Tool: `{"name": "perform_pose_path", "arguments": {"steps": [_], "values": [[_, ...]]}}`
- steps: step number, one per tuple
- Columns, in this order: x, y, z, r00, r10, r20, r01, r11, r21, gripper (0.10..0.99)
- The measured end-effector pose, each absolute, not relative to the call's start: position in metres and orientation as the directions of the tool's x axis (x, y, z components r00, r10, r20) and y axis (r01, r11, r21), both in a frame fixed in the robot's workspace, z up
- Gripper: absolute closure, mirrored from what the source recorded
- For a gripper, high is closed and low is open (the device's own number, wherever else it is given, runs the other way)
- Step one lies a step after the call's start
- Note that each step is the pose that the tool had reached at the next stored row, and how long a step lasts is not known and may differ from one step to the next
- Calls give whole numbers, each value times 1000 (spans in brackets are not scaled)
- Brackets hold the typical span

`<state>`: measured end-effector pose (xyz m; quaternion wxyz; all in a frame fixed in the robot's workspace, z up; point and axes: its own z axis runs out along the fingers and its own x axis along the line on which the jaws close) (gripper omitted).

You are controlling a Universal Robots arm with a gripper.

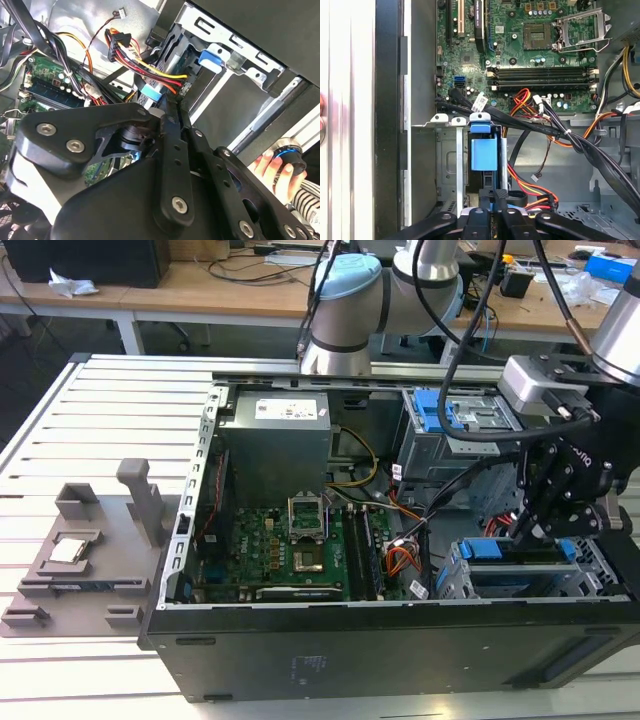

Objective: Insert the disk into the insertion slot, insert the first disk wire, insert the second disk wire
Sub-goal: 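Insert the second disk wire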

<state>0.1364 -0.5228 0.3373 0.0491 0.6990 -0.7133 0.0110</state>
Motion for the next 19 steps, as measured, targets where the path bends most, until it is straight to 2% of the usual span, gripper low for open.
{"name": "perform_pose_path", "arguments": {"steps": [1, 7, 8, 9, 11, 19], "values": [[136, -523, 337, -18, -996, 86, -998, 23, 53, 863], [136, -522, 358, -18, -996, 86, -998, 22, 53, 863], [136, -521, 364, -18, -996, 86, -998, 23, 53, 878], [136, -521, 368, -18, -996, 86, -998, 23, 53, 945], [136, -521, 375, -18, -996, 86, -998, 23, 53, 980], [136, -521, 376, -18, -996, 85, -998, 22, 53, 980]]}}
